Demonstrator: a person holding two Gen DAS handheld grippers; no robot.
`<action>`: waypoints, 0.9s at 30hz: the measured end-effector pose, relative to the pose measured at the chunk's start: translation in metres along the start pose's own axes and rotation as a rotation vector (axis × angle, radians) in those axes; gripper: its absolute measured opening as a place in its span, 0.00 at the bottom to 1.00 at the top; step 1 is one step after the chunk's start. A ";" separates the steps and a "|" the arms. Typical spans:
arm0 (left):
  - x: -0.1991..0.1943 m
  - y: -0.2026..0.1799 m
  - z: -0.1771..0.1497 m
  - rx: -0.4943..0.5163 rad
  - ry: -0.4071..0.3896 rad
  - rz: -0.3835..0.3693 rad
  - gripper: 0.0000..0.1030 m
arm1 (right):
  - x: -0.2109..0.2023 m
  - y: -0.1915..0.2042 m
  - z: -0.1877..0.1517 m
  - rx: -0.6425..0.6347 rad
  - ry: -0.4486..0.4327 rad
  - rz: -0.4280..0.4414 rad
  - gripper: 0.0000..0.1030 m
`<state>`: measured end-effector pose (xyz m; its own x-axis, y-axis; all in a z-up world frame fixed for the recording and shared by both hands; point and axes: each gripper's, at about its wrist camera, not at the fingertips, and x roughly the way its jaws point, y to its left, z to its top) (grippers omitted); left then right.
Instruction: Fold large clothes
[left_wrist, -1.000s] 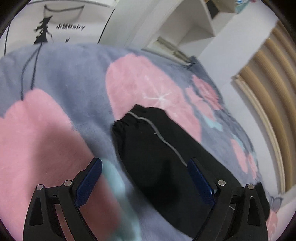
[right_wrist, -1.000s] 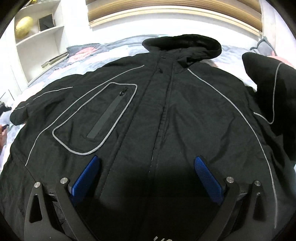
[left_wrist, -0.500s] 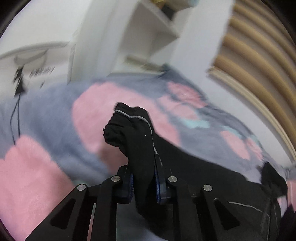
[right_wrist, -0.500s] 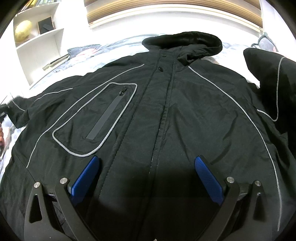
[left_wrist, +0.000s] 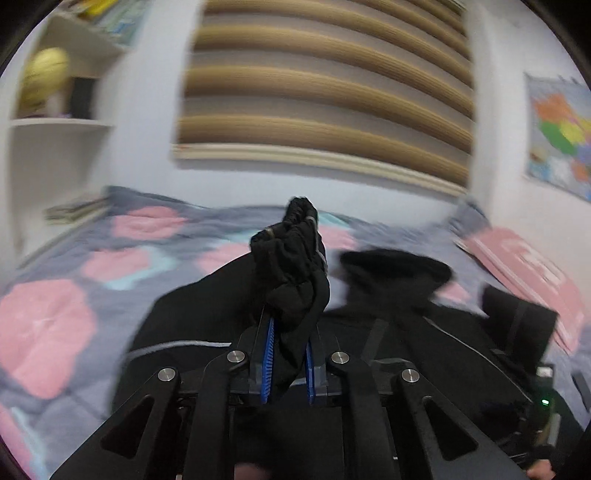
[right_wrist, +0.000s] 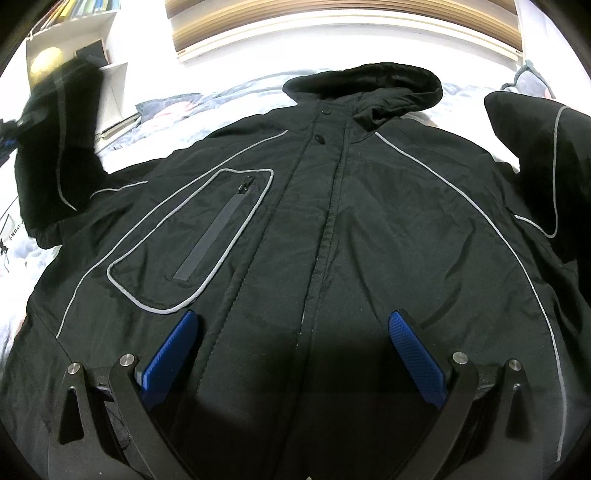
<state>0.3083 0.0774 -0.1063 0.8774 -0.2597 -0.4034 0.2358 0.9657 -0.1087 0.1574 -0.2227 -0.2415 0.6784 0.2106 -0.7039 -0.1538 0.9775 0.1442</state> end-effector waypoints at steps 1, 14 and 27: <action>0.009 -0.018 -0.006 0.024 0.027 -0.030 0.13 | 0.000 0.000 0.000 0.001 0.000 0.002 1.00; 0.107 -0.084 -0.106 0.084 0.390 -0.168 0.29 | 0.001 -0.006 -0.002 0.029 -0.021 0.034 1.00; 0.007 -0.065 -0.077 0.089 0.309 -0.225 0.65 | -0.005 0.003 0.008 0.009 0.025 -0.036 1.00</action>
<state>0.2664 0.0126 -0.1720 0.6358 -0.4396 -0.6344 0.4552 0.8774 -0.1518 0.1589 -0.2207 -0.2317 0.6652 0.1751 -0.7258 -0.1231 0.9845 0.1248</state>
